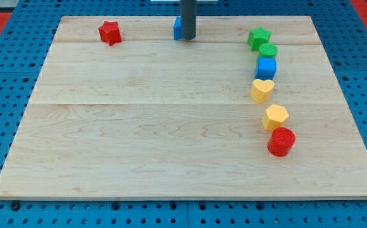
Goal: Move the blue triangle out of the board
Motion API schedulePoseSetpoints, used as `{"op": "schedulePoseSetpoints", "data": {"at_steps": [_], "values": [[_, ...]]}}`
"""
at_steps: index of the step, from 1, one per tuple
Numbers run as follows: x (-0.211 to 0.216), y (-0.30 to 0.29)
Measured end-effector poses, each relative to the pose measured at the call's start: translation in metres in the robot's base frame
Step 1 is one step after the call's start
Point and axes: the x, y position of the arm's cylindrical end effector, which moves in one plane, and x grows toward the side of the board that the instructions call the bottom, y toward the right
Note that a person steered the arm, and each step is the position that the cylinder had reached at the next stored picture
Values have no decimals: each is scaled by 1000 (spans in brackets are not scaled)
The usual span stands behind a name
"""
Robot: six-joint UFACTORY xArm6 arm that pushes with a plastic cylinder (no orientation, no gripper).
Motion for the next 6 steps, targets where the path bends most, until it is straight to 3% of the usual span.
{"op": "schedulePoseSetpoints", "data": {"at_steps": [1, 2, 4, 5, 6], "values": [[3, -80], [-4, -103], [-29, 27], [-35, 48], [-55, 19]]}}
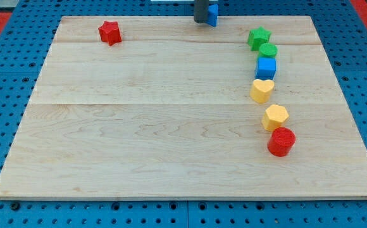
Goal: Move the blue triangle out of the board
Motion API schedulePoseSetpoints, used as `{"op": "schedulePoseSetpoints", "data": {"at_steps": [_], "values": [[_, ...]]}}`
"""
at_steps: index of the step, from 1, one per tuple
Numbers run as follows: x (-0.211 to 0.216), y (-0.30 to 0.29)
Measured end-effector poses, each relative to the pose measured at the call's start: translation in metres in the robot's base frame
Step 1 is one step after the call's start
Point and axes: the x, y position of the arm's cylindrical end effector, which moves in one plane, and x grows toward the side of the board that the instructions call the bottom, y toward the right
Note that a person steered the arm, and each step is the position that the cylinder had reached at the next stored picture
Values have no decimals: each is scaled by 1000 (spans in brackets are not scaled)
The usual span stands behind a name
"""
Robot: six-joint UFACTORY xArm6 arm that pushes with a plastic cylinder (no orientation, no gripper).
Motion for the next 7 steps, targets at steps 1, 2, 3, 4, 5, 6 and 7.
{"op": "schedulePoseSetpoints", "data": {"at_steps": [1, 2, 3, 4, 5, 6, 7], "values": [[1, -10], [2, -15], [1, 0], [0, 8], [0, 16], [0, 7], [1, -7]]}}
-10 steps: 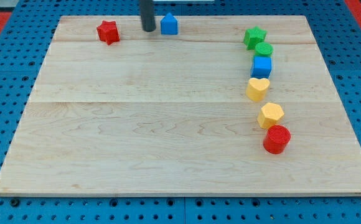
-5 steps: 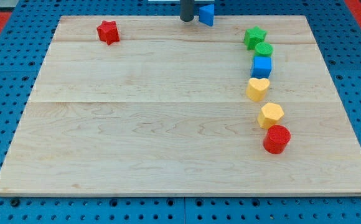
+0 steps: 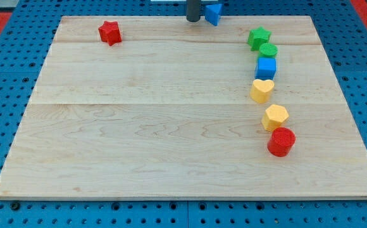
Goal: Move the blue triangle out of the board
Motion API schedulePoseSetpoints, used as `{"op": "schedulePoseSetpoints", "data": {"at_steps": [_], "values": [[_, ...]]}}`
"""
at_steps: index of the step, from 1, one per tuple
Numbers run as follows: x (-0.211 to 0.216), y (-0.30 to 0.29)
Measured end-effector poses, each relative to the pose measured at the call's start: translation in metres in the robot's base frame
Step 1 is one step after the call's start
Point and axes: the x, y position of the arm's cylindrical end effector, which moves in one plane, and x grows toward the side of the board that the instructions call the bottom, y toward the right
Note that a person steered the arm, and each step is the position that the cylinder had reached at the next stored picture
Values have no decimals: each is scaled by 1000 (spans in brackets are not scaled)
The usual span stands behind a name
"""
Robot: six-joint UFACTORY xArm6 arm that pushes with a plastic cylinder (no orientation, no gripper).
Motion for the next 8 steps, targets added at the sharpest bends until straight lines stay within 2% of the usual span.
{"op": "schedulePoseSetpoints", "data": {"at_steps": [1, 2, 3, 4, 5, 7, 8], "values": [[1, 30], [29, 79], [26, 119], [-1, 132], [-2, 123], [6, -131], [11, -145]]}}
